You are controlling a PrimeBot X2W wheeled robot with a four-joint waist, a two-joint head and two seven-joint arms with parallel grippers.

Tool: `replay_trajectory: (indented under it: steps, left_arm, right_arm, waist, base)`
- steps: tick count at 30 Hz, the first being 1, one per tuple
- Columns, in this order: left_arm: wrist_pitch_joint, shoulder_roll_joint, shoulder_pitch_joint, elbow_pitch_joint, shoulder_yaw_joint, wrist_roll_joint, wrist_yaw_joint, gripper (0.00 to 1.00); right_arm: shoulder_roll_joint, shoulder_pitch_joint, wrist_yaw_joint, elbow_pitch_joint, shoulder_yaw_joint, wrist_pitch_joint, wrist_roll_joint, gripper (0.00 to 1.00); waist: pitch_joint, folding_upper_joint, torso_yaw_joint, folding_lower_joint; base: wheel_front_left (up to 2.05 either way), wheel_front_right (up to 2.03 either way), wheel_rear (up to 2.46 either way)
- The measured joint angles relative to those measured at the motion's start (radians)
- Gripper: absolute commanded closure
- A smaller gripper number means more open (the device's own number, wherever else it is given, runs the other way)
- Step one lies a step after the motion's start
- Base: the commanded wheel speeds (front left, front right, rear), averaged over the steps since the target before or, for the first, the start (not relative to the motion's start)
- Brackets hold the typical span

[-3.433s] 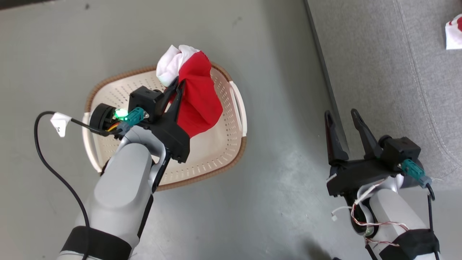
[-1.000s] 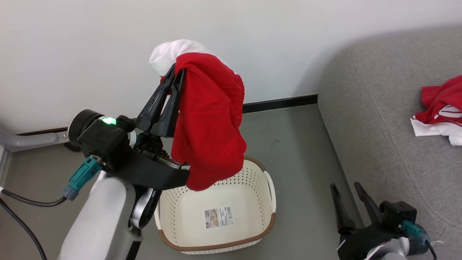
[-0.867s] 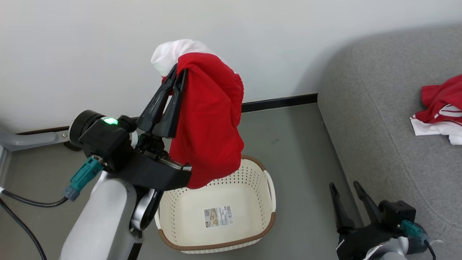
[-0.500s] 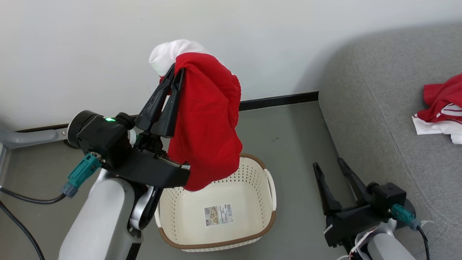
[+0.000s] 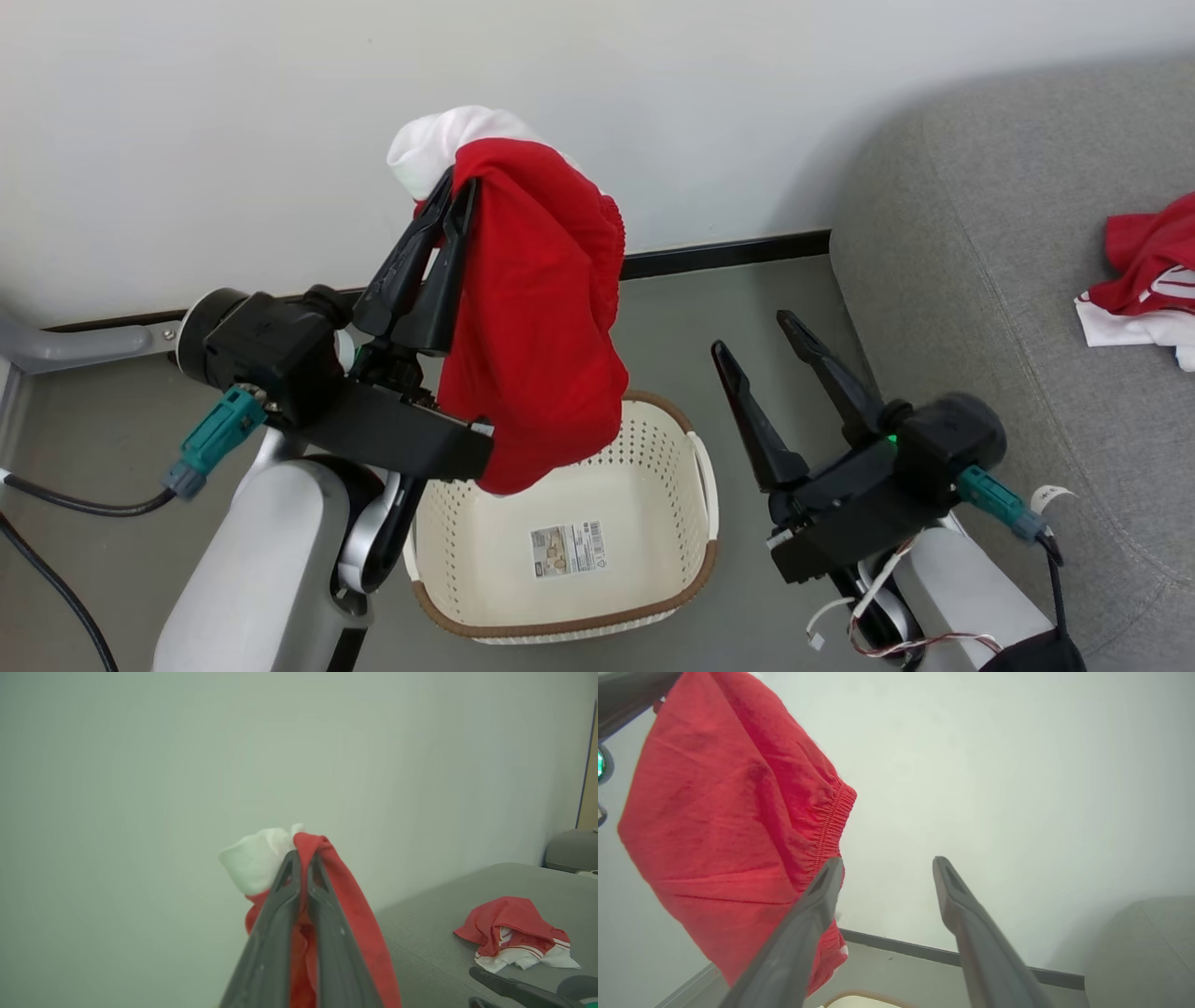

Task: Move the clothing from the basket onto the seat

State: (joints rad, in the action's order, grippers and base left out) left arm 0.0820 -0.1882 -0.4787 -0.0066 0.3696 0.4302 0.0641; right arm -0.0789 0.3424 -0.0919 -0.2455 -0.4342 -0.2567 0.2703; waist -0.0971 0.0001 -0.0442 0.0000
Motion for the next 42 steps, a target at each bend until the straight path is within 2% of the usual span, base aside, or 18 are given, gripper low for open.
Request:
replay_trajectory:
  steps: [15, 23, 42]
  left_arm:
    - [-0.014, 0.009, -0.001, 0.0, 0.01, 0.0, -0.003, 1.0]
    - [-0.019, 0.017, -0.002, 0.001, 0.027, 0.0, -0.002, 1.0]
    - [-0.025, 0.039, -0.006, -0.012, 0.072, -0.001, 0.006, 1.0]
  right_arm:
    - [0.008, 0.105, -0.022, 0.008, -0.145, 0.0, -0.01, 0.0]
    - [0.009, 0.145, -0.024, -0.049, -0.22, 0.009, -0.003, 0.0]
    - [0.009, 0.264, -0.021, -0.181, -0.372, 0.029, 0.12, 0.0]
  waist:
    - [-0.015, 0.0, 0.018, 0.0]
    - [-0.019, 0.0, 0.034, 0.0]
    - [-0.012, 0.0, 0.069, 0.0]
  base:
    - [0.0, 0.0, 0.0]
    - [0.0, 0.0, 0.0]
    - [0.0, 0.0, 0.0]
